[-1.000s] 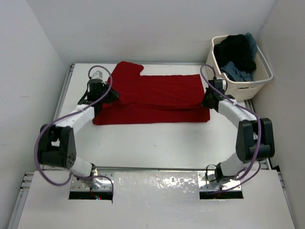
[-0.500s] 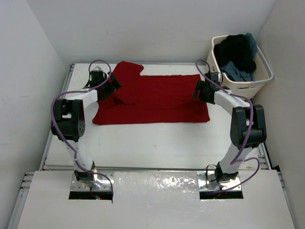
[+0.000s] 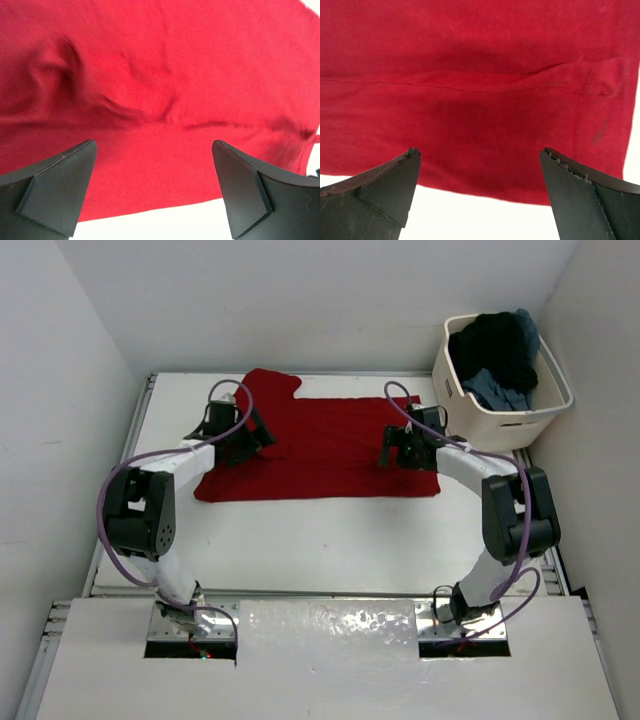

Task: Fold and stack the t-shirts
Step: Fold the flattened tshirt in 1/3 of the way

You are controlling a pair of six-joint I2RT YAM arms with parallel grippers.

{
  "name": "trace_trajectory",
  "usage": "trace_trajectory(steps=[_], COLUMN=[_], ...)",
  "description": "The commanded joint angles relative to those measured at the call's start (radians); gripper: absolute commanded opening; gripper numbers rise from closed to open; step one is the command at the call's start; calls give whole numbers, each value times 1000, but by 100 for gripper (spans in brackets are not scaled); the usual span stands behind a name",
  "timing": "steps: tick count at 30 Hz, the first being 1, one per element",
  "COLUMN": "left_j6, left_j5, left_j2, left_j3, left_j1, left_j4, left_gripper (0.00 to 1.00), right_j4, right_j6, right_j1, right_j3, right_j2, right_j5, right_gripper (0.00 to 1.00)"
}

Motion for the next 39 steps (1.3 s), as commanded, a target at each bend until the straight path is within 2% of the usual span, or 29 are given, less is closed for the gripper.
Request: trace_trajectory(steps=[1,6,11,14,19,25,26,32,33,36,39], left_j6=[-14,-17,-9,-16,-17,-14,-14,49,64,90,122], left_j5=[-21,-92,-77,-43,-37,-104,-97,-58,-55,-75,-107], left_j2=[-6,72,203,226,241,327,373,595,606,591,510], left_j3=[8,63,161,180,266,353,365,669,730,784,763], left_j1=[-28,-29,-31,-29,-29,-11,-3,24,24,26,23], left_j4=[-17,-27,-33,28,38,33,77,113,111,111,113], left_gripper=[100,100,100,100,100,100,100,100,100,100,100], right_j4=[45,41,23,20,5,-12,-11,-28,-28,-26,-29], right_j6=[-7,-6,-9,-12,-13,-12,-9,-27,-32,-52,-68], right_j1=[-4,-2,-4,-4,-4,-4,-4,-4,-4,-4,-4], right_j3=[33,53,67,75,81,90,90,122,121,110,104], right_j2=[49,98,110,110,125,144,144,144,139,113,98], right_j5=[-47,-57,-46,-37,-31,-15,-15,-29,-29,-14,-8], right_gripper=[99,99,99,99,99,99,99,99,99,99,99])
